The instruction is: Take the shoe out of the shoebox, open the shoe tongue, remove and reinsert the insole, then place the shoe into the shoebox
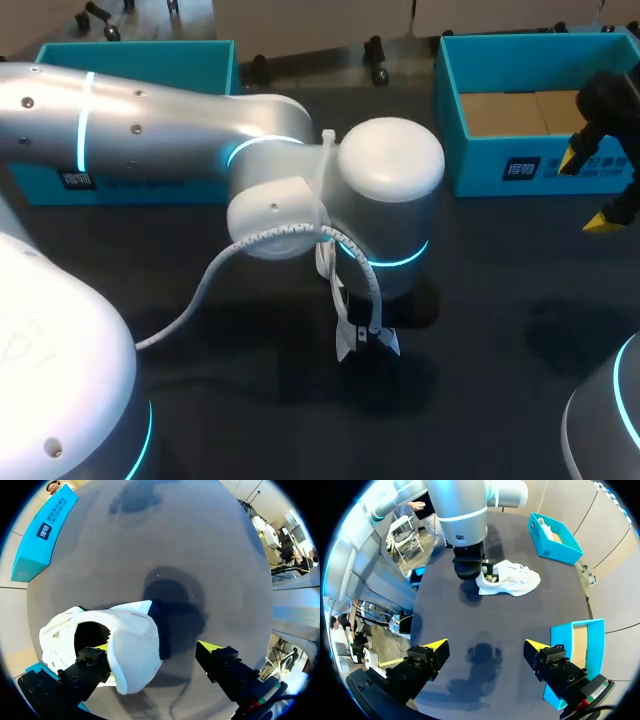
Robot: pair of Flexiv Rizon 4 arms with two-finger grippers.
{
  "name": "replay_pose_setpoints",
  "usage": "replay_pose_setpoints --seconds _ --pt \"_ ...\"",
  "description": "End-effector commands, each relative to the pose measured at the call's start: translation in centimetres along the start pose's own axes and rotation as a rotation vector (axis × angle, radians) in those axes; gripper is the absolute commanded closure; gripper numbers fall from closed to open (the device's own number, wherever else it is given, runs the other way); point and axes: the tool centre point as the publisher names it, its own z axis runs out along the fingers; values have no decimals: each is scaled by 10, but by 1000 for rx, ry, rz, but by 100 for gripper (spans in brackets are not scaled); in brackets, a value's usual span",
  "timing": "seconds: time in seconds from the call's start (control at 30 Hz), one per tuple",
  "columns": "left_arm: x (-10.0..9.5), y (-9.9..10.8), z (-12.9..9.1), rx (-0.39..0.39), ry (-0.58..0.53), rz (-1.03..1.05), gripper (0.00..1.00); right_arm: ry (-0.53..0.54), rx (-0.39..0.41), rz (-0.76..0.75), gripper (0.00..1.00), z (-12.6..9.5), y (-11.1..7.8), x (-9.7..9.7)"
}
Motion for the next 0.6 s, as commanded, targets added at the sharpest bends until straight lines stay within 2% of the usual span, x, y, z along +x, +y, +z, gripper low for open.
replay_pose_setpoints --seconds 0.03,0.17,0.3,0.33,0.4,0.5,0.6 --pt "1 -8 11 -27 1 1 0 2 2 1 0 1 0 -1" --pt "1 -11 17 -41 5 4 1 2 2 1 0 1 0 -1" --pt "2 -10 19 -44 11 0 19 2 2 1 0 1 0 -1" --pt "2 -10 19 -45 12 -1 36 2 2 1 0 1 0 -1" --pt "3 -8 18 -48 11 -3 46 2 2 1 0 1 0 -1" --pt "2 -5 18 -52 13 -4 53 2 2 1 0 1 0 -1" --pt "2 -2 18 -53 16 -7 55 2 2 1 0 1 0 -1"
